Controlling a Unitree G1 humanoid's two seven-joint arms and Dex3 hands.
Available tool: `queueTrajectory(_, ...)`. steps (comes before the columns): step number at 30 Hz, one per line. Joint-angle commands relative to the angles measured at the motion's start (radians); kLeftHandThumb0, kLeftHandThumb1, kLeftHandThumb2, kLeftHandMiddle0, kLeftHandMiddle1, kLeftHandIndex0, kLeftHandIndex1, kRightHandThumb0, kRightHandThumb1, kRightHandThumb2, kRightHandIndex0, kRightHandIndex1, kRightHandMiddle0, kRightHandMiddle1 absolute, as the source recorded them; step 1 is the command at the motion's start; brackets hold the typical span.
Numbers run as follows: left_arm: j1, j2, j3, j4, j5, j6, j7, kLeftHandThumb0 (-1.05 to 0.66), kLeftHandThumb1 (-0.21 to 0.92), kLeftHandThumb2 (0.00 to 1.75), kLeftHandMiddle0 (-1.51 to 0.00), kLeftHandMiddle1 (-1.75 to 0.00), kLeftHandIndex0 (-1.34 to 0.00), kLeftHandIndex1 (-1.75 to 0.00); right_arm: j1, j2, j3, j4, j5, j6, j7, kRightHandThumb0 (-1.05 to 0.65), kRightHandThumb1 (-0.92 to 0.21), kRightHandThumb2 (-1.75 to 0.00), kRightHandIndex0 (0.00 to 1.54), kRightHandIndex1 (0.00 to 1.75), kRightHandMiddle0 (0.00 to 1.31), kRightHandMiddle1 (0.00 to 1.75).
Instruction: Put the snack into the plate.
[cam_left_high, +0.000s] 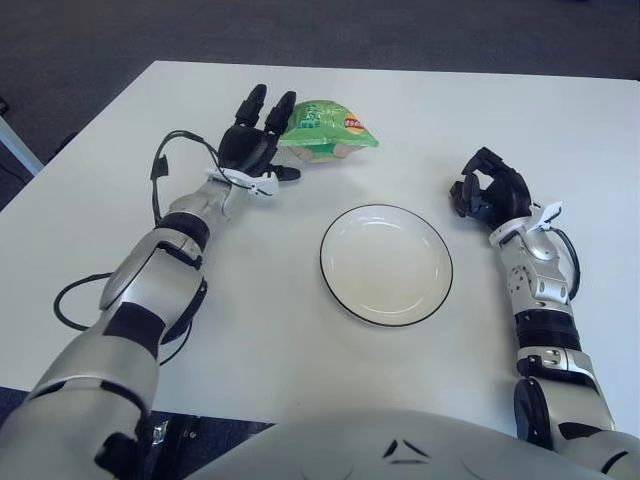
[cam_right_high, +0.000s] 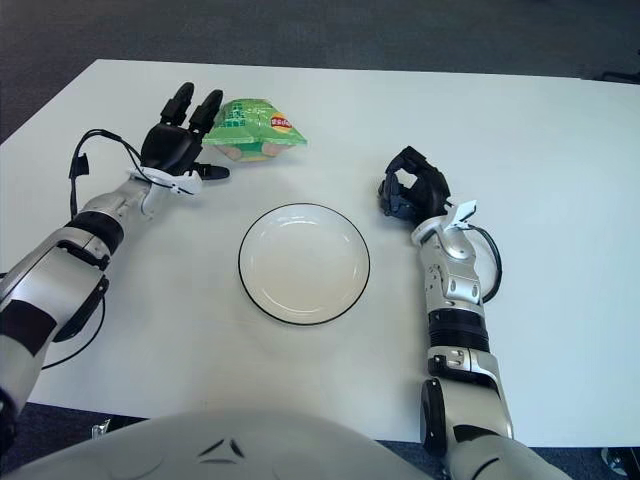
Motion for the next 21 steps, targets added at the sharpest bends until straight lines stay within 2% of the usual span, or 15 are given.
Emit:
queueTrajectory(1,-0.032,-0.010,-0.002,0.018,-0.007,0.011,0.002,-1.05,0.92,0.34,0.00,0.00,0.00,0.00,0.047,0.012,0.008,0.024,-0.008,0.048,-0.001,-0.45,-0.42,-1.20,1.26,1.75,0.54,1.75)
queueTrajectory(21,-0.061,-0.049,0.023,0.035,-0.066,-0.038,-0.110,-1.05,0.92,0.33,0.00,0.00,0.00,0.00,0.062,0.013,0.012,-0.012,-0.007,0.082,0.001,-0.45,-0.43,-1.18,1.27,1.75,0.53,1.75)
